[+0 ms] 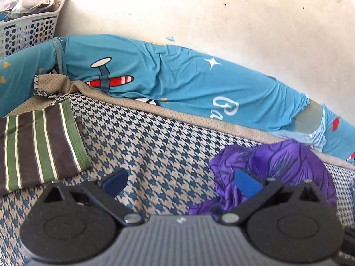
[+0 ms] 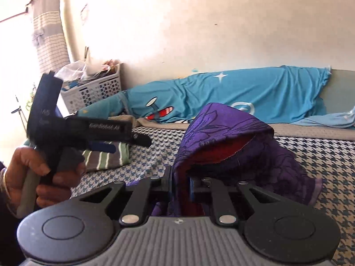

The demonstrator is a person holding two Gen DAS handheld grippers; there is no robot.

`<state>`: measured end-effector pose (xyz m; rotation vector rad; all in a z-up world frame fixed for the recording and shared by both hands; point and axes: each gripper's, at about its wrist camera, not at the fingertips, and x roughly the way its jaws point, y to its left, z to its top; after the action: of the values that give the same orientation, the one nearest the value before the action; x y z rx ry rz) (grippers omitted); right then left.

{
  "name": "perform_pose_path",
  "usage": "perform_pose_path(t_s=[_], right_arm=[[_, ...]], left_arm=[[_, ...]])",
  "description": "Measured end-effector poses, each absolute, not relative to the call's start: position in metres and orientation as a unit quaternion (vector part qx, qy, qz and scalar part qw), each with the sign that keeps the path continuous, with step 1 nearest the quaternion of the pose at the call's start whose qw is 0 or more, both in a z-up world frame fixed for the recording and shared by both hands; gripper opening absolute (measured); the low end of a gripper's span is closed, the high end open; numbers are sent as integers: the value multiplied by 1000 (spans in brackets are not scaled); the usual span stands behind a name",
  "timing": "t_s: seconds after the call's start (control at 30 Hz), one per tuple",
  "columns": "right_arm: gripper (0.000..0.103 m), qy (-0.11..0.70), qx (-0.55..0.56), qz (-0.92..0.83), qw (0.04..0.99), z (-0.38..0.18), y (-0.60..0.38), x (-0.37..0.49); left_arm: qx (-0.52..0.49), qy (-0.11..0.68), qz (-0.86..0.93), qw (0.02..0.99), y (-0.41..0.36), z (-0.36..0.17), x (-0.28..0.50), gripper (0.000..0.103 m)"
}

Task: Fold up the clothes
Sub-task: 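Lift the garment with the right gripper while the left gripper grasps purple fabric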

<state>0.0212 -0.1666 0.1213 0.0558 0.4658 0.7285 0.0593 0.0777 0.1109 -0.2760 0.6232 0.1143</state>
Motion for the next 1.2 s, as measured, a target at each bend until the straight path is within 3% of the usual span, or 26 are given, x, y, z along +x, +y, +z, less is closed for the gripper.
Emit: perform_pose_path(t_s=[0.23, 0.5, 0.63, 0.73, 1.07, 1.2], right_arm=[[15, 243, -27, 410, 879, 107, -133, 3], [17, 255, -69, 434, 861, 98, -121, -6], [22, 260, -86, 441, 855, 95, -117, -9], [24, 263, -92, 442, 853, 97, -120, -10], [46, 279, -98, 401, 867, 108, -152, -7], [46, 305, -116, 349, 879, 110, -168, 8]], left_arm=[[-145, 283, 18, 948, 75, 116, 55, 103], [-155, 355, -45, 921, 57, 88, 69, 103], [-103, 379, -27, 919, 40, 72, 73, 103], [-123, 389, -23, 913, 45, 68, 76, 103], [-199, 428, 7, 882, 77, 50, 87, 103], [-193, 430, 12, 882, 80, 47, 86, 103]])
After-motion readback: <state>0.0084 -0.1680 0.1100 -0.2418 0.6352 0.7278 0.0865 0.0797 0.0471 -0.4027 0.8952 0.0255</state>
